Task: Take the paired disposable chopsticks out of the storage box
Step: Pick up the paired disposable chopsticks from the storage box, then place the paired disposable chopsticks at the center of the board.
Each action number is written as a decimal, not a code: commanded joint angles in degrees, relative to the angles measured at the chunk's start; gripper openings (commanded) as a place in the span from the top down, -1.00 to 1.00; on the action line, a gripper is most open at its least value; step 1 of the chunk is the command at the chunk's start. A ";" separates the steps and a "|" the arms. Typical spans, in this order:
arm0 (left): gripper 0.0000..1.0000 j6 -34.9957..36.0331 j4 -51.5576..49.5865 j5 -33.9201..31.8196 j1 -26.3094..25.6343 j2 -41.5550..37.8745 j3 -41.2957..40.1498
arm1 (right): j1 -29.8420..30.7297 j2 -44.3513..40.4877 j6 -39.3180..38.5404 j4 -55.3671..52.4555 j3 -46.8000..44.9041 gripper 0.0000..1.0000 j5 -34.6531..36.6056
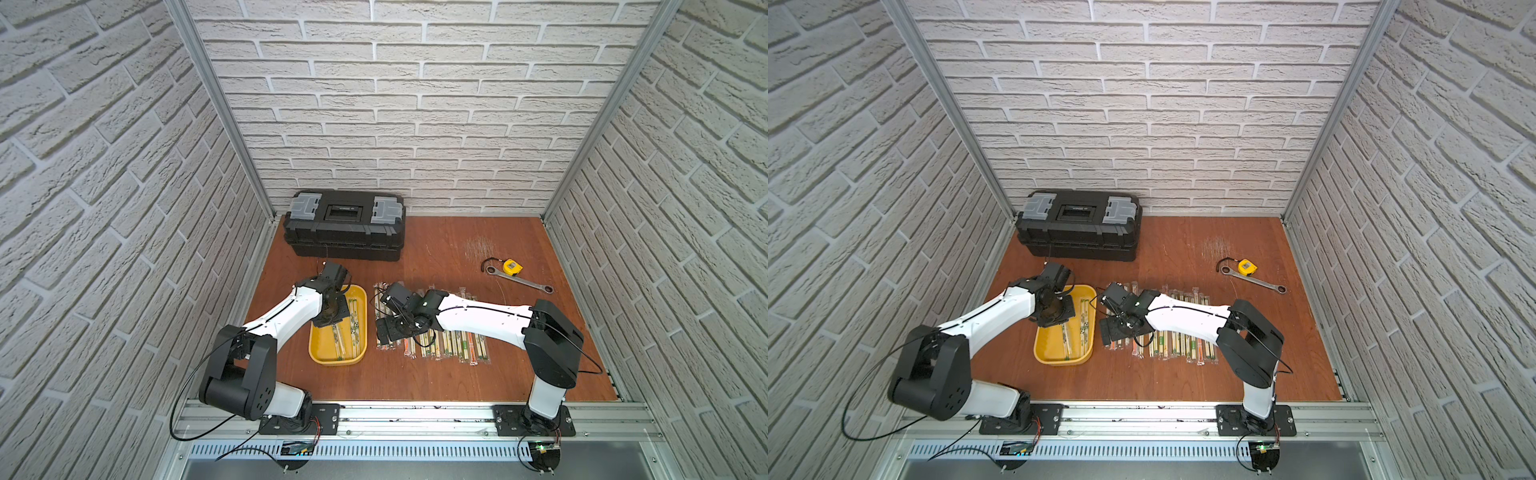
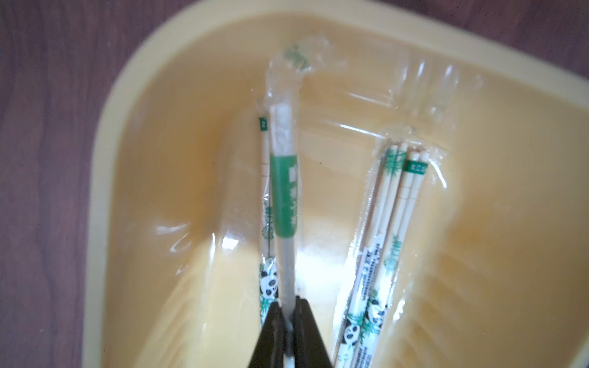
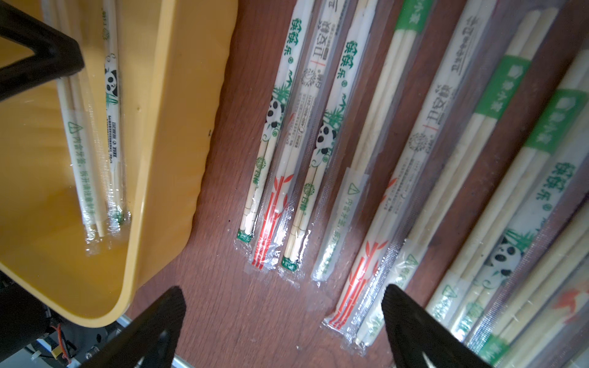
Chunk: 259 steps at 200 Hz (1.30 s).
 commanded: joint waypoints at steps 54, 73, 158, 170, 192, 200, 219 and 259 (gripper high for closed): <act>1.00 1.24 -4.40 1.07 -2.63 -5.68 7.03 | -2.92 -6.10 -0.17 0.36 -3.60 -0.96 1.75; 1.00 0.53 -4.16 1.02 -5.76 -4.31 9.29 | -4.17 -7.93 -0.08 0.65 -5.56 -0.96 2.01; 1.00 -2.38 0.34 -0.42 -19.40 12.87 17.83 | -8.95 -17.54 2.12 1.43 -17.18 -0.97 3.29; 1.00 -2.62 0.88 -0.43 -19.50 14.55 17.70 | -9.05 -18.25 2.40 1.33 -17.90 -0.97 3.39; 1.00 -2.19 1.22 -1.60 -19.04 16.12 16.62 | -9.06 -18.92 2.94 1.33 -18.79 -0.97 3.43; 1.00 -2.10 1.50 -1.92 -18.52 16.18 15.93 | -9.03 -18.99 3.03 1.40 -18.97 -0.97 3.35; 1.00 -2.10 2.56 -2.02 -16.77 15.60 13.42 | -9.00 -18.77 3.16 1.69 -19.06 -0.97 3.08; 1.00 -1.57 3.77 -1.49 -14.89 15.29 11.11 | -9.00 -17.61 2.92 1.77 -17.77 -0.97 2.55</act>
